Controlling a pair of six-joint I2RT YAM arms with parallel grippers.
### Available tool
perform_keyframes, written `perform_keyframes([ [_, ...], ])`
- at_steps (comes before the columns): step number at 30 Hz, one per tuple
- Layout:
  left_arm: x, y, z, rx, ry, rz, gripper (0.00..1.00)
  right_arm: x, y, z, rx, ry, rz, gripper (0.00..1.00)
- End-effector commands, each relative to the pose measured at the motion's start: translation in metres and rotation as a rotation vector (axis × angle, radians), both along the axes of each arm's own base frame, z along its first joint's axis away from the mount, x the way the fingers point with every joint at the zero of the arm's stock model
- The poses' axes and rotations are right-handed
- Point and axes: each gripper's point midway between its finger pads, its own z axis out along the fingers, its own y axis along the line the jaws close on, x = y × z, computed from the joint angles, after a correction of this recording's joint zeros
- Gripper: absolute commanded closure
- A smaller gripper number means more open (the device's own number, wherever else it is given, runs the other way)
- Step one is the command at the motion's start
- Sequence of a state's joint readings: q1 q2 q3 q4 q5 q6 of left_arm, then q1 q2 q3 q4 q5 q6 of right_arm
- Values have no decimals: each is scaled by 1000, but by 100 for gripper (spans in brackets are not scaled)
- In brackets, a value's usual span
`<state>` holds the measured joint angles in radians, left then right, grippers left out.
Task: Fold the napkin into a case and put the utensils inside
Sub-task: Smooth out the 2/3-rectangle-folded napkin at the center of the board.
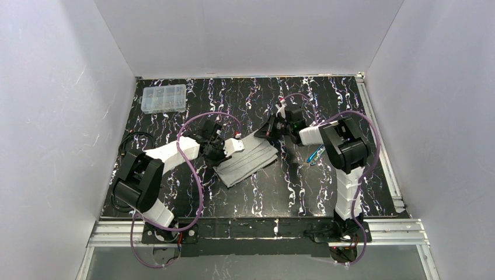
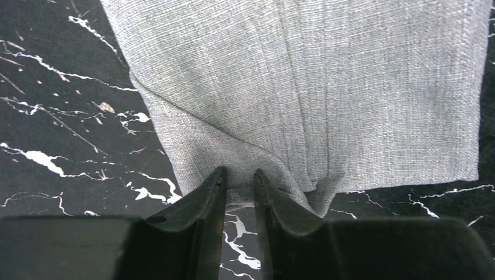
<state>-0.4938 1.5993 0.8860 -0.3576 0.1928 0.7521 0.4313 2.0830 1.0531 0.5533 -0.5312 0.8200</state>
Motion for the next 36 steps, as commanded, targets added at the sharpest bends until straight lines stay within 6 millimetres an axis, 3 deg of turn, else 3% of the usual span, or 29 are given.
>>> perform_keyframes([
  [1,-33,29,-29,133,131,7,73,8,2,44,-47,-154,70,94],
  [6,-20,15,11,65,89,14,67,16,-1,46,-135,-184,101,94],
  [10,-14,5,45,12,64,24,65,21,15,55,-141,-212,135,94],
  [13,-16,-5,65,-45,77,30,64,14,29,53,-135,-196,174,95],
  [17,-16,-15,77,-94,98,53,64,-6,41,49,-77,-156,195,96],
  [24,-33,-19,57,-104,216,86,67,-34,30,11,-74,-46,180,98],
  [31,-52,-8,17,-42,323,112,81,-41,24,0,-81,-22,160,99],
  [36,-63,-2,8,-35,351,117,92,-42,22,-4,-86,-6,145,99],
])
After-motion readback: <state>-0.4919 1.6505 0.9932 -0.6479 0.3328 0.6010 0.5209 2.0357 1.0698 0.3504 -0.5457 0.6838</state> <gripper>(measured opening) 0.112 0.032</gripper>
